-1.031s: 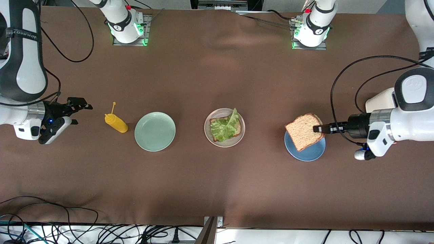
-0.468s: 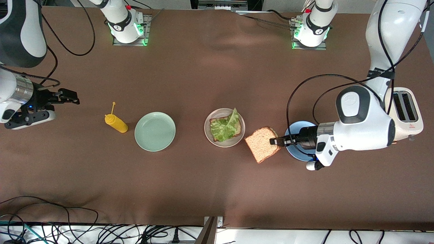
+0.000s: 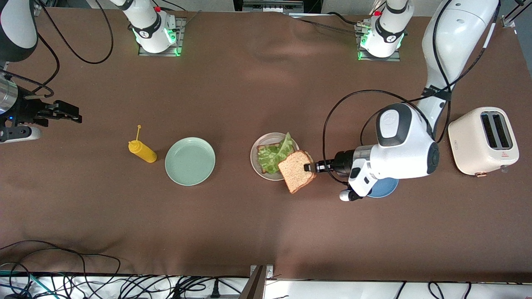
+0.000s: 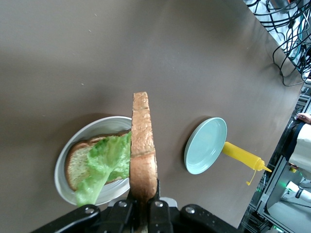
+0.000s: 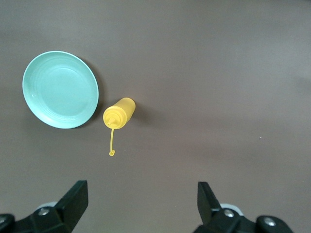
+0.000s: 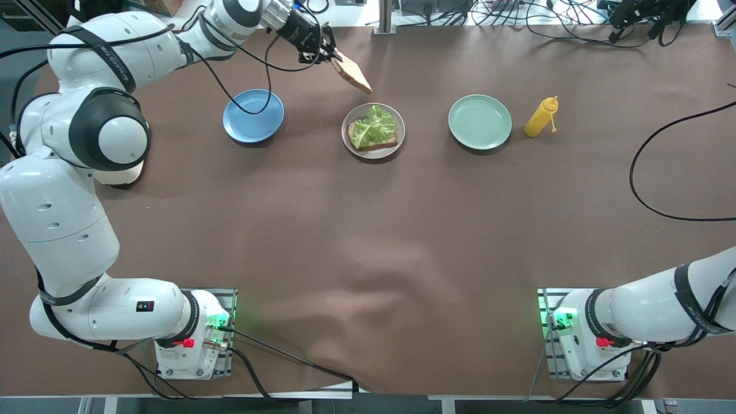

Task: Make sandwich on beige plate with both arms
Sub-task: 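Lower the bread onto the lettuce on the beige plate with the left gripper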

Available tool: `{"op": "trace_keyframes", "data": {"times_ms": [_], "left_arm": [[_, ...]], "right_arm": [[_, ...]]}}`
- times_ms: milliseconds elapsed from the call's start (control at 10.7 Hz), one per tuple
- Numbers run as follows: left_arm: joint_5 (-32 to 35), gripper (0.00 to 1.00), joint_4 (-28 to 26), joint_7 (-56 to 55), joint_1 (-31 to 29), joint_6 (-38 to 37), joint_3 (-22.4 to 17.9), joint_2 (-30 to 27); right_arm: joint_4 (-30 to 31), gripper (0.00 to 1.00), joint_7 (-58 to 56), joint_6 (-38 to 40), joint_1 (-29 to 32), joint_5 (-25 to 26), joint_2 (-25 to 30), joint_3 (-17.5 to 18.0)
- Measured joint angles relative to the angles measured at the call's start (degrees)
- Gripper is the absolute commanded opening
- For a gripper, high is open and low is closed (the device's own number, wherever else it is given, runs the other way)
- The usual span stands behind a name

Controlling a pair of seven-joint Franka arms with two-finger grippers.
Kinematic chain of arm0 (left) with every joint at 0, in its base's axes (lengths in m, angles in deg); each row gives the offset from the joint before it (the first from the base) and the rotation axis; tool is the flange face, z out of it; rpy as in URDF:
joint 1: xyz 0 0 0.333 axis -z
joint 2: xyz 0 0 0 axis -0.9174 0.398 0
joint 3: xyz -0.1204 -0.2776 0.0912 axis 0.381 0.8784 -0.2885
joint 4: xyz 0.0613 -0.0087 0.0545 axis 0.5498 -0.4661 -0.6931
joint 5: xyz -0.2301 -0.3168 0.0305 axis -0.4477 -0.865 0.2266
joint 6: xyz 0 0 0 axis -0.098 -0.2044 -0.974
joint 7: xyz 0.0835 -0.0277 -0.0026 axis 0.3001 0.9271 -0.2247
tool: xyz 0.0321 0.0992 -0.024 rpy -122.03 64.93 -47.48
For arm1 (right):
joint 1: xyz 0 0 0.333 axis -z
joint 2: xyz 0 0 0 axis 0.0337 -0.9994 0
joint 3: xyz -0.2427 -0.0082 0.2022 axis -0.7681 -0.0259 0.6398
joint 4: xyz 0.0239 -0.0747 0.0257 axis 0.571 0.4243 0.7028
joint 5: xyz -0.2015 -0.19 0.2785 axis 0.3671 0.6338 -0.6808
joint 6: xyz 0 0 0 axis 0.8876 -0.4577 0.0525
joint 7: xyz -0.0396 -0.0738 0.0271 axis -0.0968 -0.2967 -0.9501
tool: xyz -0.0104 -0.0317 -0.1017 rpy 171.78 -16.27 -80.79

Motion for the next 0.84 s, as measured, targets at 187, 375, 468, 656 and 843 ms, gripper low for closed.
{"op": "trace_keyframes", "data": {"times_ms": [187,375,468,656,843], "left_arm": [[-0.9,0.00,-0.8,-0.1,2.1,2.1,0.0,0.8],[-0.9,0.00,-1.4,-0.1,3.2,2.6,0.0,1.6],[-0.9,0.00,-2.2,-0.1,3.4,2.6,0.0,1.8],[-0.9,0.00,-3.0,-0.1,4.0,2.7,0.0,1.9],[-0.9,0.00,-3.2,-0.1,4.6,3.5,0.0,2.3]], "right_arm": [[0.0,1.00,0.6,-0.1,2.1,0.7,0.7,2.7],[0.0,1.00,0.6,-0.3,3.7,0.9,1.0,3.7],[0.0,1.00,0.6,-0.3,3.9,1.0,1.0,3.7],[0.0,1.00,0.6,-0.2,4.0,1.0,1.0,3.8],[0.0,1.00,0.6,-0.2,4.0,1.0,1.0,3.8]]}}
